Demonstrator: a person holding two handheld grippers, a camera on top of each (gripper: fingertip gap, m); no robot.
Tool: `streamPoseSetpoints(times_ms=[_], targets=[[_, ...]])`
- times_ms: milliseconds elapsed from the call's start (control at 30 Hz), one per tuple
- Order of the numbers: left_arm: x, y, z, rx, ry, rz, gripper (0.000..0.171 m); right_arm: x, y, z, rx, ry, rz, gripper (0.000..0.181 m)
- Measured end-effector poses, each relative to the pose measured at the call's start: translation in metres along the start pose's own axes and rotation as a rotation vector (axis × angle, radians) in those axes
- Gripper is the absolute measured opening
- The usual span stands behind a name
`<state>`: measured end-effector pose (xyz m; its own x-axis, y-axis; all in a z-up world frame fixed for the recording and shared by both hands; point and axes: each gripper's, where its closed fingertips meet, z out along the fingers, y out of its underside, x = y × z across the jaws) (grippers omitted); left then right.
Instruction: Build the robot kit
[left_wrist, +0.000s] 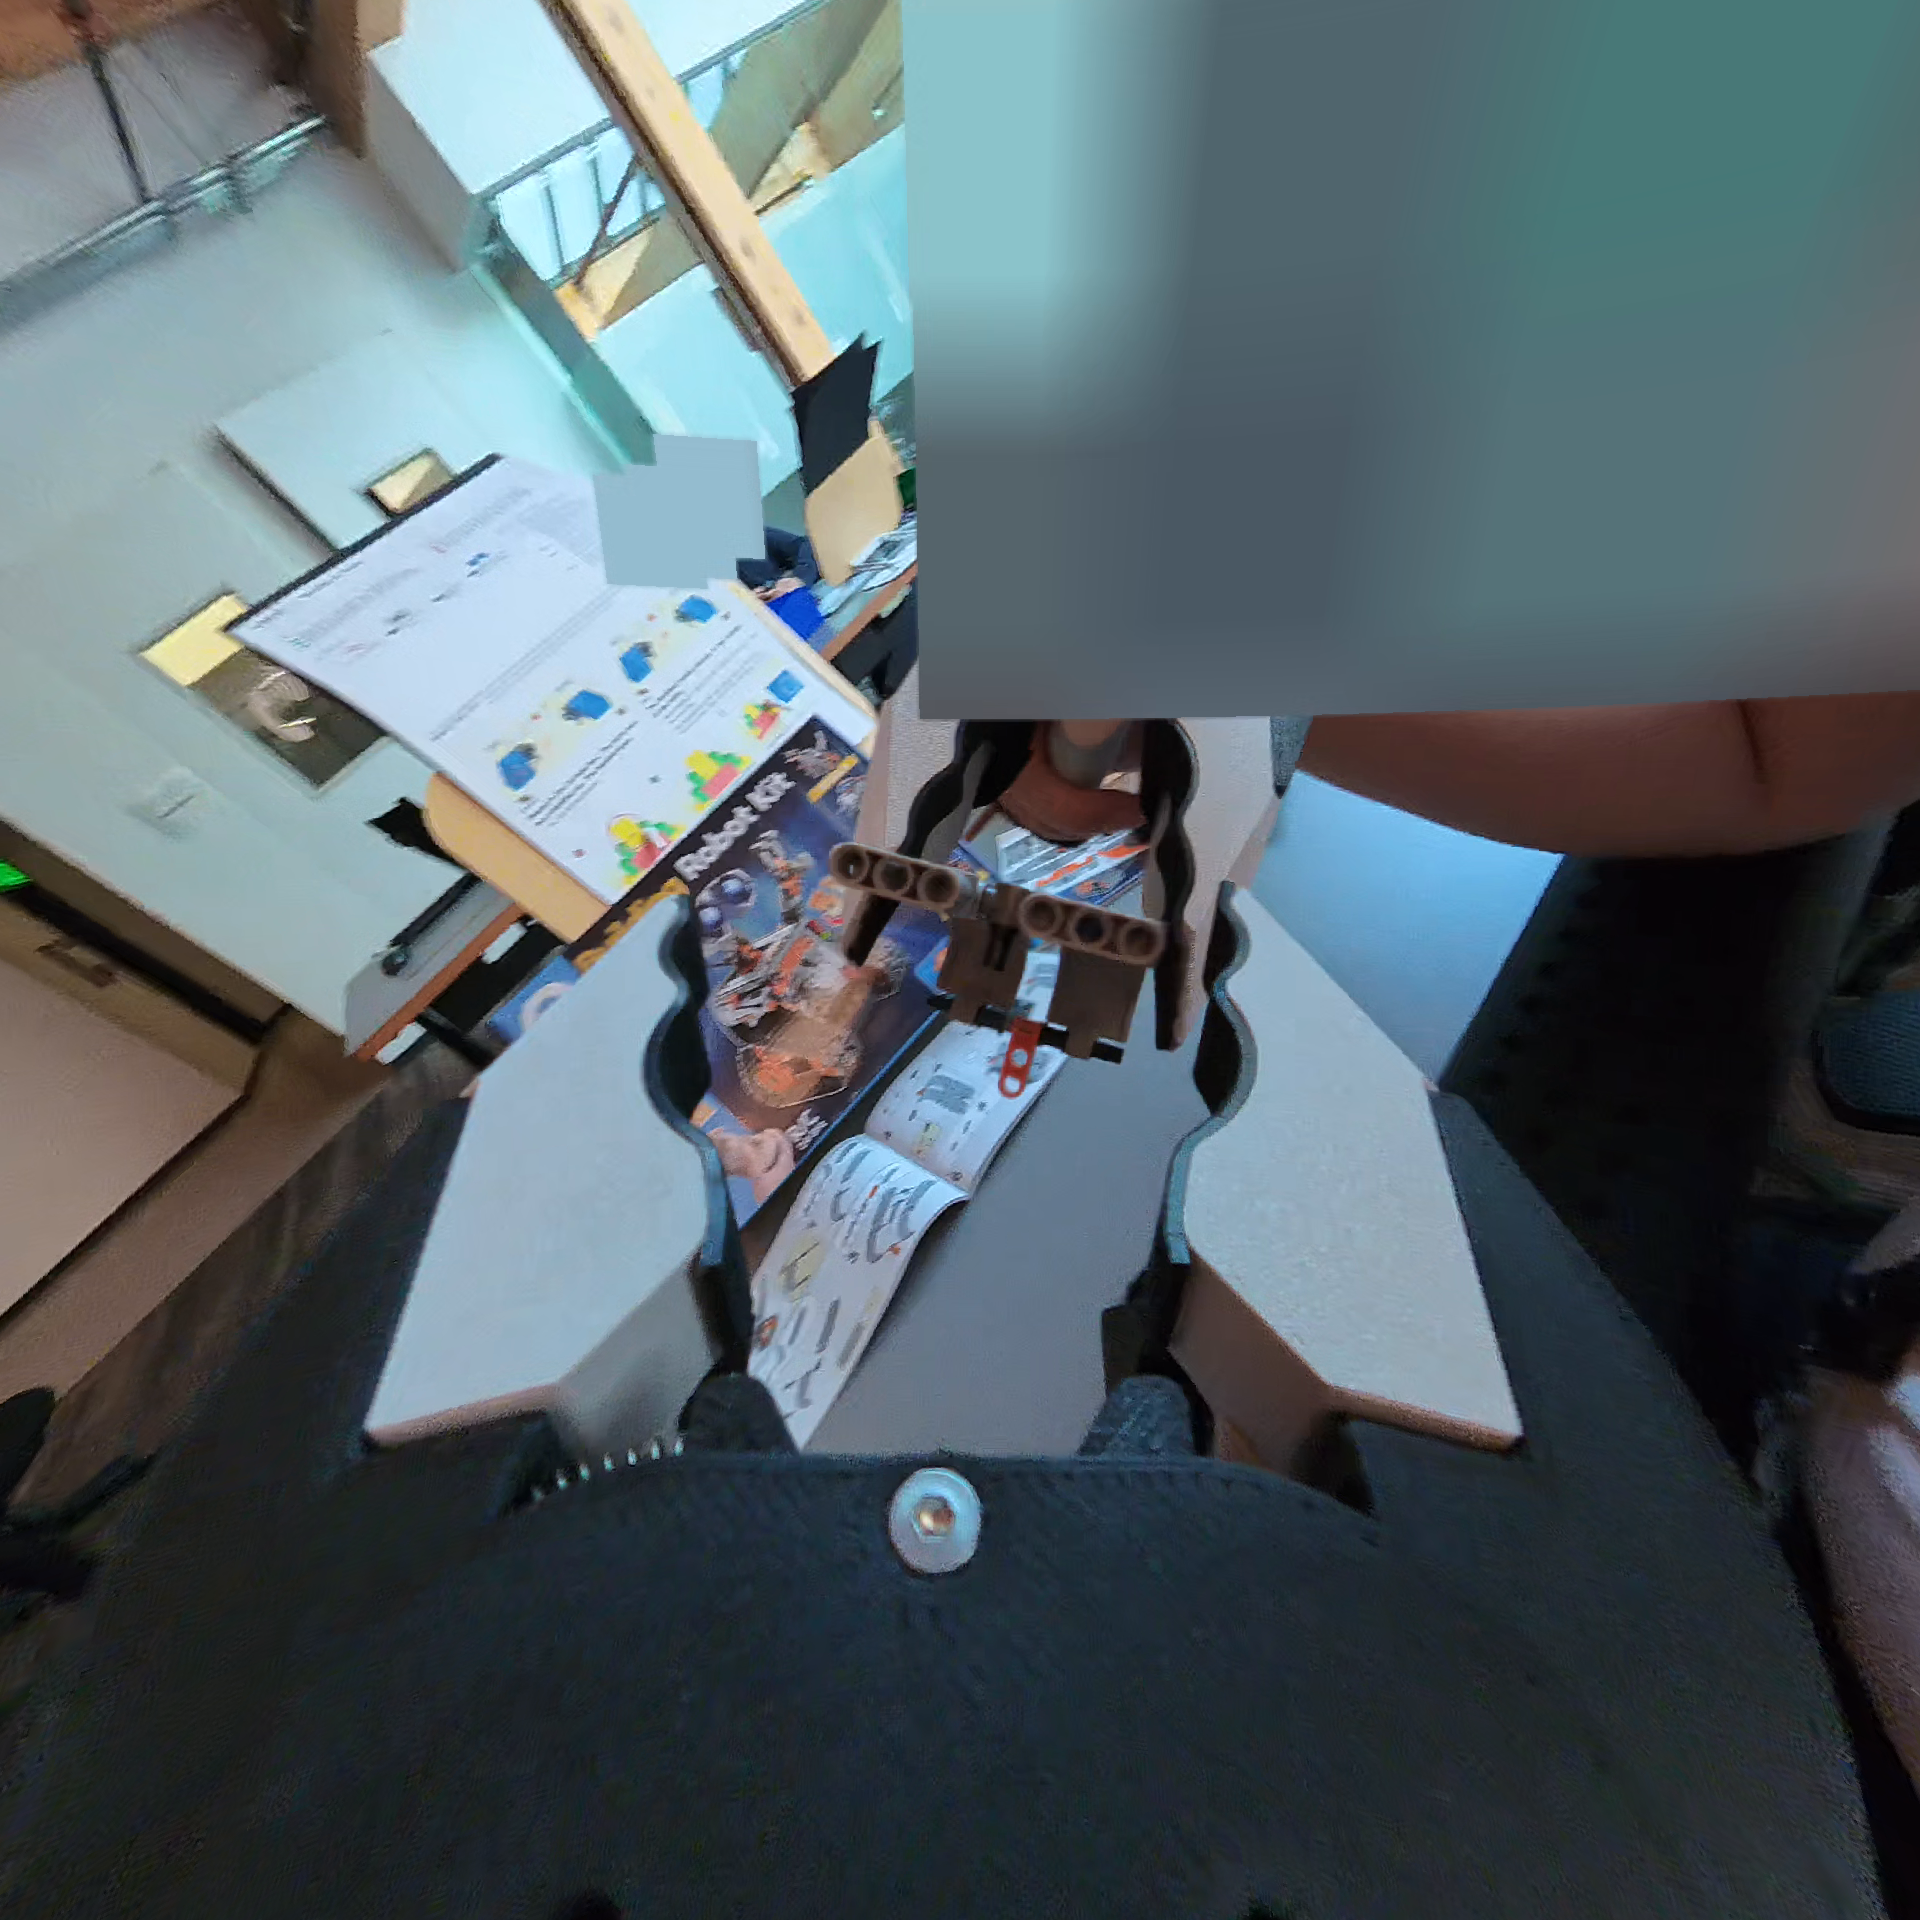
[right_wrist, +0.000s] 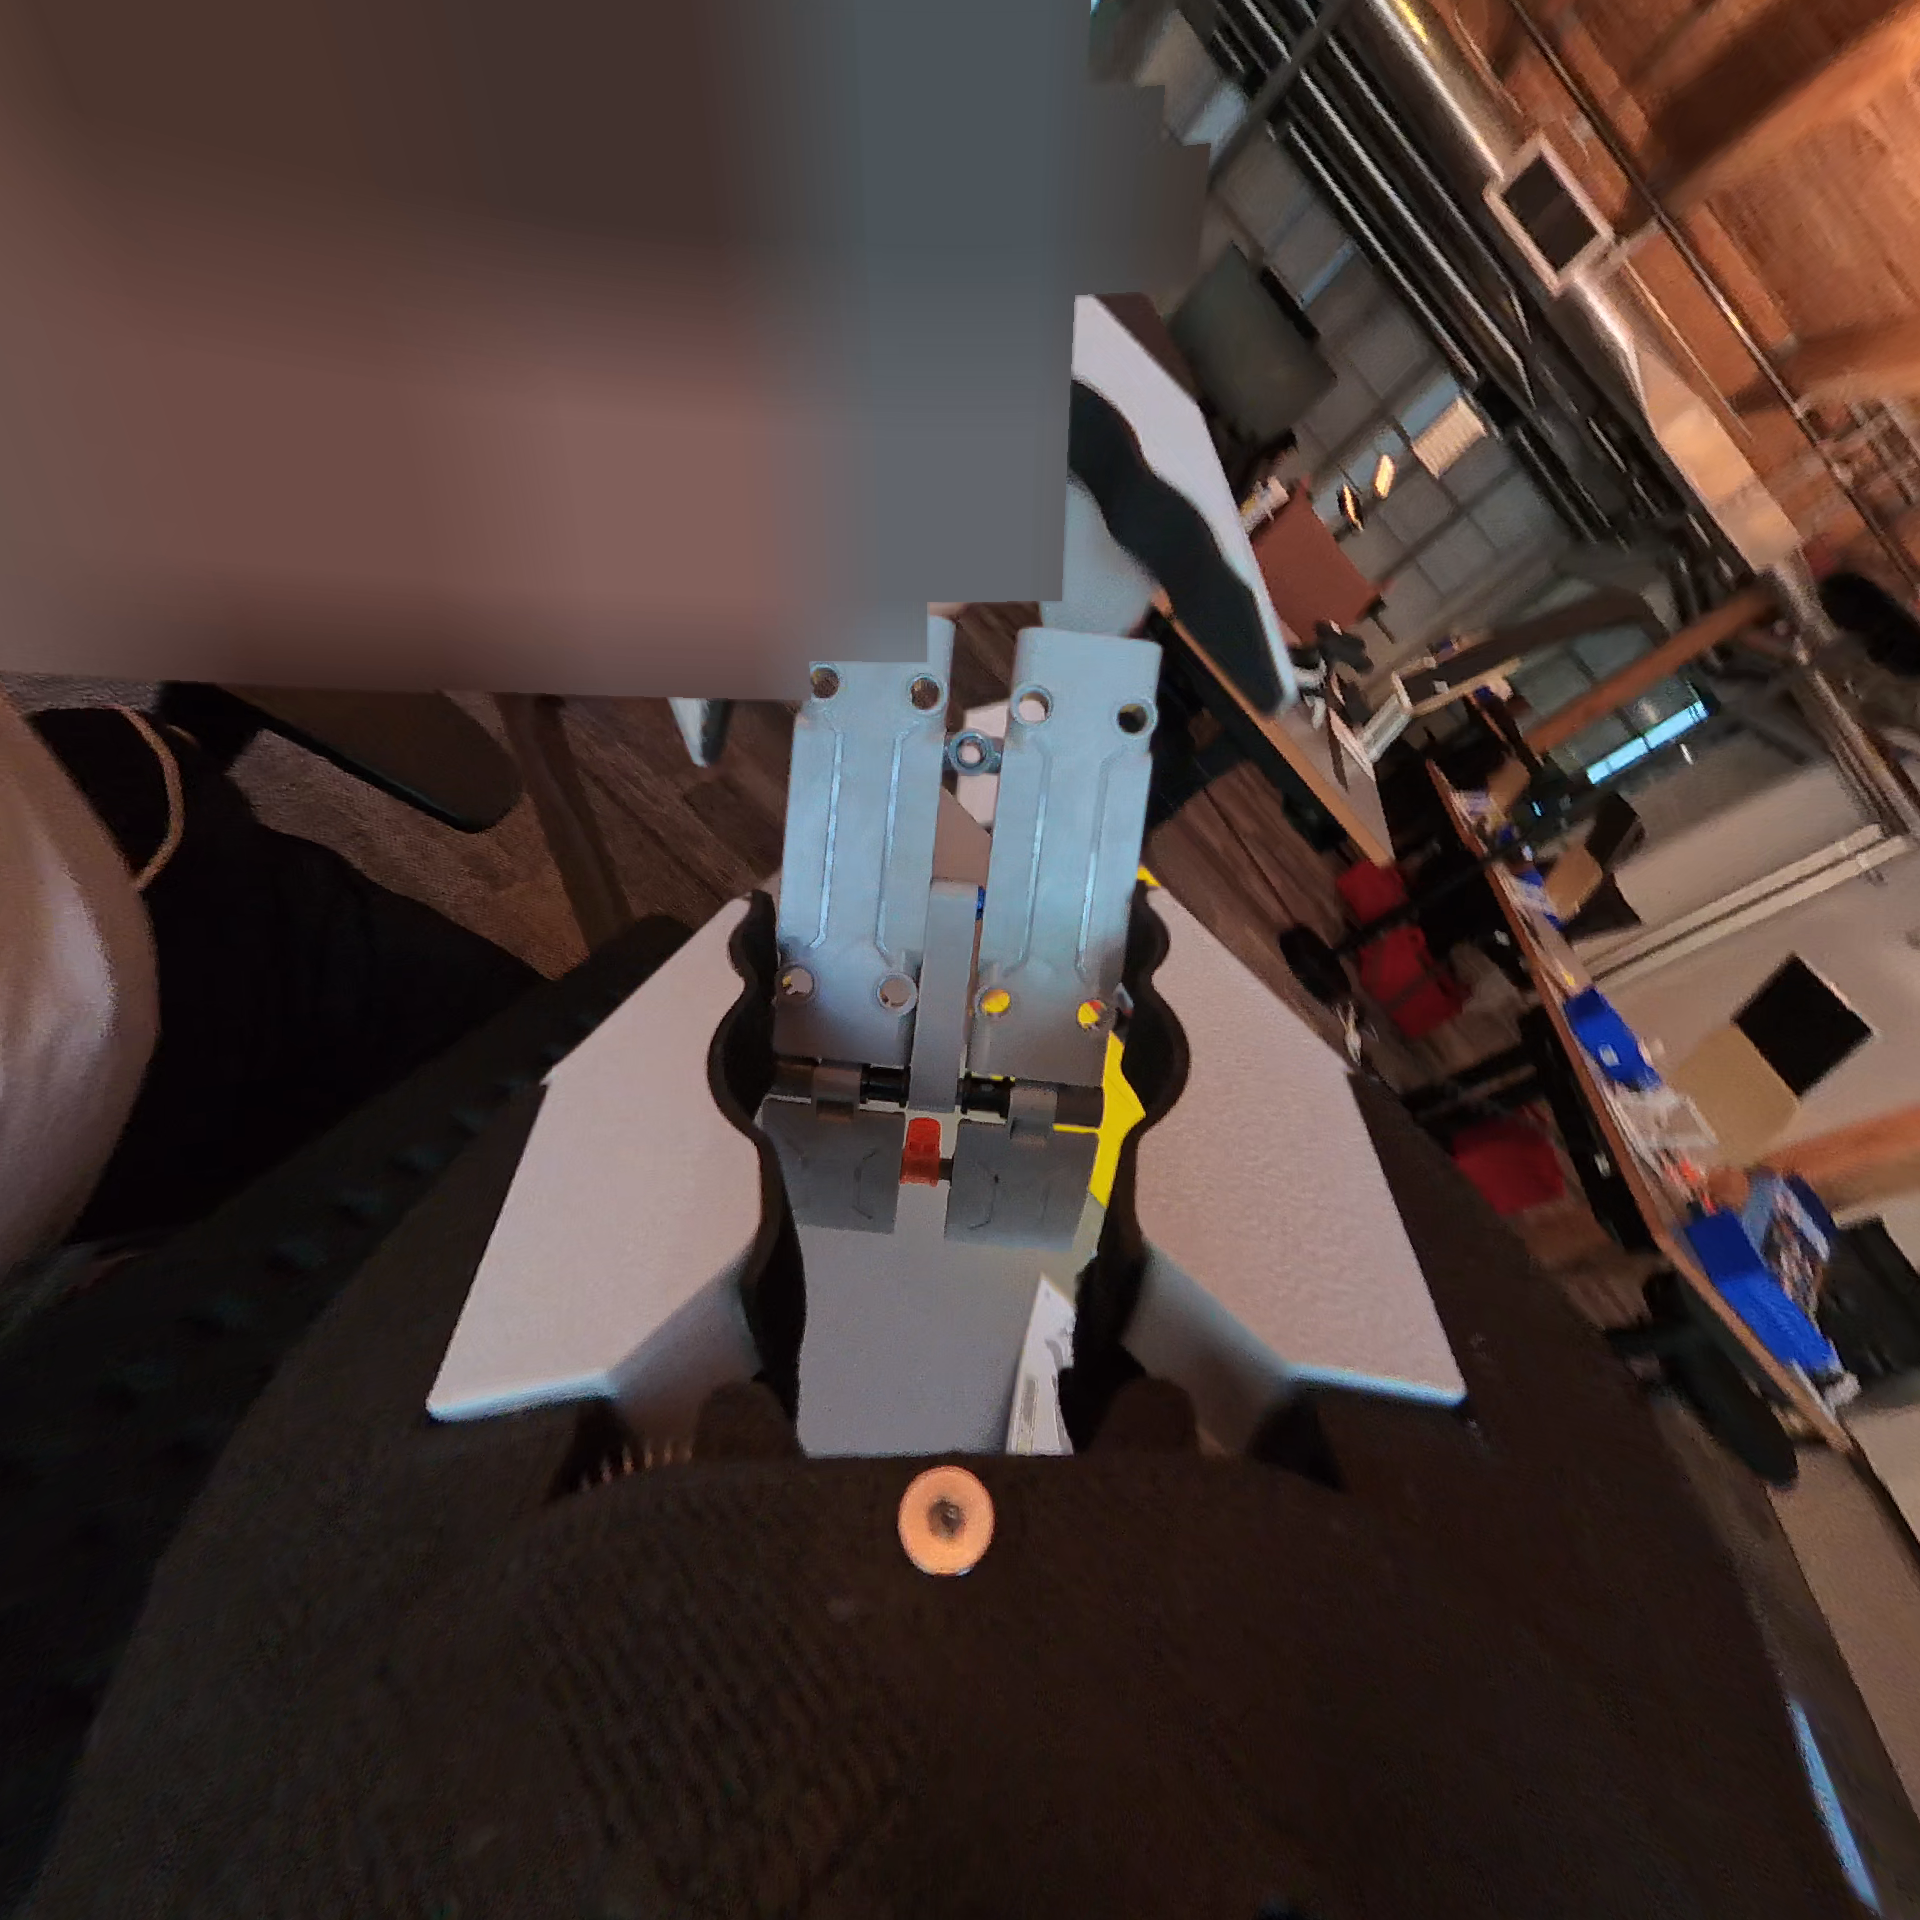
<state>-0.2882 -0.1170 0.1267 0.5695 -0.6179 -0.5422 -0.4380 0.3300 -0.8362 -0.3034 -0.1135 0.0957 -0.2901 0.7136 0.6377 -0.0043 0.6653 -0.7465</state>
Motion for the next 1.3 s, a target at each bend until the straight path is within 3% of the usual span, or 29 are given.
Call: streamPoseSetpoints(times_ms=[167,667,967,1100,1300], targets=[[0.023,-0.01,0.002,0.081,0.071,0.07,0.064,-0.013,-0.013,-0.003,0.055,-0.059,-0.033,0.067],[0.042,-0.011,0.002,0.072,0.114,0.057,0.063,-0.03,-0.023,-0.008,0.128,-0.159,-0.032,0.067],[0.032,0.002,-0.005,0.028,0.032,0.075,0.068,-0.028,-0.012,-0.004,0.033,-0.144,-0.027,0.068],[0.036,0.016,-0.005,-0.124,0.039,0.177,0.079,-0.029,-0.004,-0.002,-0.058,-0.131,-0.053,0.068],[0.036,0.035,-0.006,-0.37,0.069,0.34,0.077,-0.027,0.014,0.001,-0.23,-0.085,-0.123,0.068]])
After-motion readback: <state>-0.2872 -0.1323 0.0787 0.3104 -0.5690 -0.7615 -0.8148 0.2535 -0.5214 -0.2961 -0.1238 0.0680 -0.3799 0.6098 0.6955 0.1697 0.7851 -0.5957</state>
